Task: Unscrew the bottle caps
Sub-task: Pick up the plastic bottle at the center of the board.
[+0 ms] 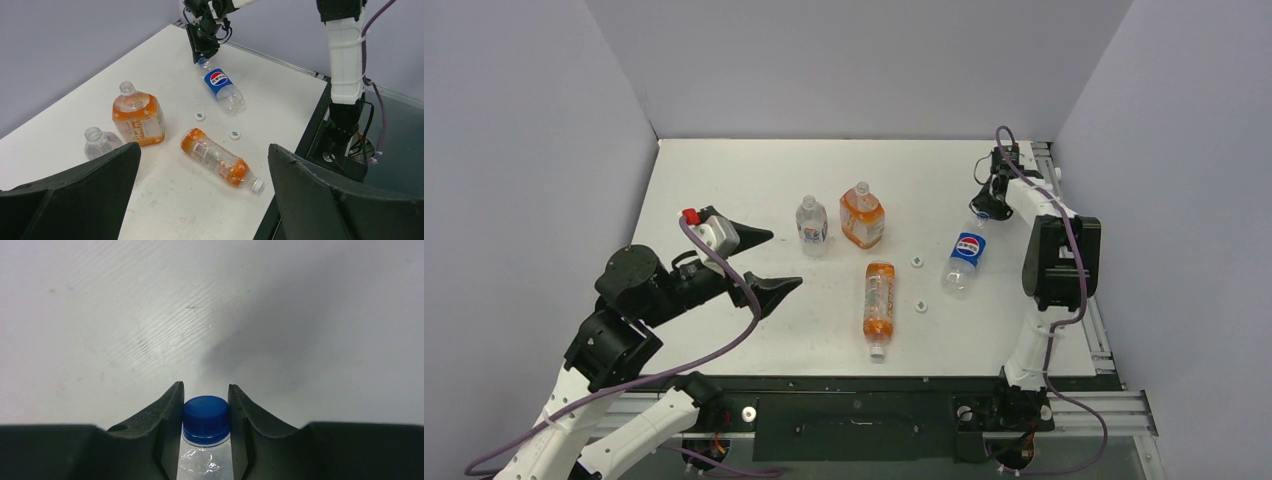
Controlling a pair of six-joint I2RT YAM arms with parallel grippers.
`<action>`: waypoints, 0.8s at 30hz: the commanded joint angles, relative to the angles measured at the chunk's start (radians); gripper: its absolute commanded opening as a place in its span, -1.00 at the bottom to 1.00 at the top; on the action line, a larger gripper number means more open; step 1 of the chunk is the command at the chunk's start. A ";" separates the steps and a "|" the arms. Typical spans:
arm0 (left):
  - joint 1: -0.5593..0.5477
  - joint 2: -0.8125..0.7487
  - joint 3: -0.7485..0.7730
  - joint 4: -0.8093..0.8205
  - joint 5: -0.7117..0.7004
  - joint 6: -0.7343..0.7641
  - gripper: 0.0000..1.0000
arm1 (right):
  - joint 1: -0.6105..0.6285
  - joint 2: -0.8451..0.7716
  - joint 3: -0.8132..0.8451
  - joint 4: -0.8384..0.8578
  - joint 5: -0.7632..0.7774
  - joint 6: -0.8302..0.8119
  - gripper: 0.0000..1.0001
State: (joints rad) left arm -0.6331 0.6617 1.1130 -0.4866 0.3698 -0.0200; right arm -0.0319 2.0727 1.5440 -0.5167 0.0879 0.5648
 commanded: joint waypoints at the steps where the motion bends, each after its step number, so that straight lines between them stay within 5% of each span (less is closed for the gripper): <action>1: 0.004 0.026 0.030 0.084 0.003 -0.099 0.93 | 0.055 -0.329 -0.051 0.081 0.028 0.026 -1.00; 7: 0.004 0.063 -0.004 0.234 -0.034 -0.240 0.93 | 0.297 -0.689 -0.108 0.094 0.136 0.010 -1.00; 14: 0.003 0.124 0.014 0.330 0.131 -0.362 0.93 | 0.649 -1.000 -0.144 0.247 0.277 -0.028 -1.00; 24: -0.009 0.173 0.003 0.412 0.275 -0.457 0.93 | 1.101 -1.061 -0.182 0.539 0.468 -0.178 -1.00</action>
State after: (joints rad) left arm -0.6342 0.8253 1.1038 -0.1650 0.5743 -0.4244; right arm 0.9333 0.9672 1.3605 -0.1417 0.4225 0.5018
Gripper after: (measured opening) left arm 0.968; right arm 0.298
